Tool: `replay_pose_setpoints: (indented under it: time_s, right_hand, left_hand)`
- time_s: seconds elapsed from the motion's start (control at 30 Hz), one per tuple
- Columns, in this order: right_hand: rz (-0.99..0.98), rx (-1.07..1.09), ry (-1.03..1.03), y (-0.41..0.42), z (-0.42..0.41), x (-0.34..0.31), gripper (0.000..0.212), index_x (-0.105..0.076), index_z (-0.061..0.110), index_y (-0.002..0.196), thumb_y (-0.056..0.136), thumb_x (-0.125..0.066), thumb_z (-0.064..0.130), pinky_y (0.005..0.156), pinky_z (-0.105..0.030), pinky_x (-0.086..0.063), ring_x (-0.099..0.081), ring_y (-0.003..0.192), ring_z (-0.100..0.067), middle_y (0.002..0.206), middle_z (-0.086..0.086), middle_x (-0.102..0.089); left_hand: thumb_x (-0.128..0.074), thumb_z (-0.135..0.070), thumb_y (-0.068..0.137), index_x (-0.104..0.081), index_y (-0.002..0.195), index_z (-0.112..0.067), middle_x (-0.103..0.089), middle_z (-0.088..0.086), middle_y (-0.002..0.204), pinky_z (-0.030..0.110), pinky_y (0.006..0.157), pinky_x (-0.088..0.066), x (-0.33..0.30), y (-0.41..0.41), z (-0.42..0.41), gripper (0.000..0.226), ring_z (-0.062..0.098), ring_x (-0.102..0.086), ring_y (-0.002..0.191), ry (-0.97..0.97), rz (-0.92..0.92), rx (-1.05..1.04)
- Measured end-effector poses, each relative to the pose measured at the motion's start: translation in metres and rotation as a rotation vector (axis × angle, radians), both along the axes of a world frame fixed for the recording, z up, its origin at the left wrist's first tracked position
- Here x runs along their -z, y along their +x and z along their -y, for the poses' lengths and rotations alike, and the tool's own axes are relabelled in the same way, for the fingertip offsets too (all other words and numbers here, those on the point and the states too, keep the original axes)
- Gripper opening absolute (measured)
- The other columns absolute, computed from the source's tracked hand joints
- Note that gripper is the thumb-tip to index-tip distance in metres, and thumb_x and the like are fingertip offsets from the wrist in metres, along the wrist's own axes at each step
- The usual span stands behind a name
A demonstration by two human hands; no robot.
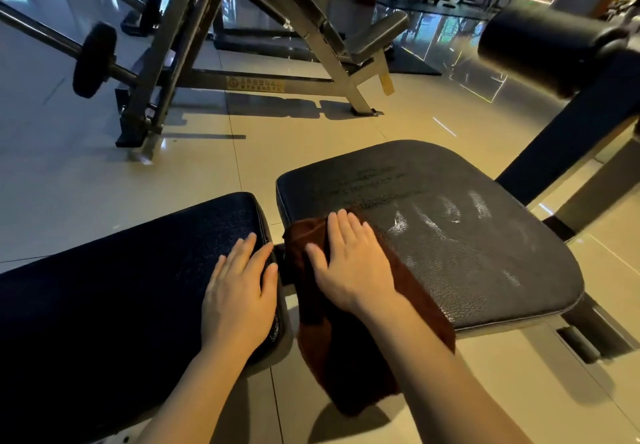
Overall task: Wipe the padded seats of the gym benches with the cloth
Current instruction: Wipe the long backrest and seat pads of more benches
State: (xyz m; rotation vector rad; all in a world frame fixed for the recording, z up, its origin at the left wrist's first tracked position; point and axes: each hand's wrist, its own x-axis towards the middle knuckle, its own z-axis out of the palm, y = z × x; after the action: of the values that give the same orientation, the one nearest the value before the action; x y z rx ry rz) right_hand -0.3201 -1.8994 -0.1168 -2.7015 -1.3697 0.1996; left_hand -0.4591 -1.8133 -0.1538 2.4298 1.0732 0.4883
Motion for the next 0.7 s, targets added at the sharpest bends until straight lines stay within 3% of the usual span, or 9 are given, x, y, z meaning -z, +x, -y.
replay_pose_setpoints:
  time_s: [0.17,0.43,0.6,0.7]
  right_hand:
    - [-0.016,-0.098,0.041,-0.045,0.047,-0.002,0.078,0.006,0.018,0.155,0.092,-0.001,0.063,0.111,-0.025,0.021,0.017,0.148,-0.008,0.163,0.002,0.01]
    - [-0.001,0.038,0.012,0.007,-0.005,0.005,0.07,-0.002,0.014,0.157,0.102,-0.017,0.055,0.121,-0.034,0.007,0.006,0.151,-0.016,0.165,-0.004,0.001]
    - [0.03,-0.056,0.002,-0.027,0.027,0.007,0.076,0.006,0.019,0.156,0.093,0.002,0.062,0.119,-0.032,0.014,0.015,0.149,-0.012,0.163,0.0,0.01]
    - [-0.036,-0.023,0.012,0.001,0.024,0.003,0.07,0.001,0.023,0.157,0.1,-0.014,0.06,0.119,-0.03,0.011,0.011,0.149,-0.009,0.164,0.005,0.005]
  left_hand:
    - [-0.035,-0.038,0.102,-0.037,0.147,-0.027,-0.023,-0.004,0.16,0.03,0.118,-0.006,0.003,0.007,-0.002,0.046,0.012,-0.016,0.148,0.013,0.016,-0.034]
    - [-0.037,-0.038,0.102,-0.04,0.145,-0.028,-0.025,-0.005,0.159,0.028,0.117,-0.004,0.001,0.001,-0.002,0.045,0.011,-0.016,0.148,-0.013,0.029,-0.001]
    - [-0.038,-0.038,0.101,-0.044,0.143,-0.024,-0.03,-0.002,0.157,0.034,0.119,-0.009,0.001,0.001,-0.003,0.044,0.014,-0.02,0.147,-0.024,0.046,-0.002]
    - [-0.041,-0.036,0.101,-0.045,0.143,-0.022,-0.031,0.001,0.156,0.036,0.119,-0.011,0.005,0.0,-0.003,0.045,0.017,-0.022,0.147,-0.007,0.046,0.006]
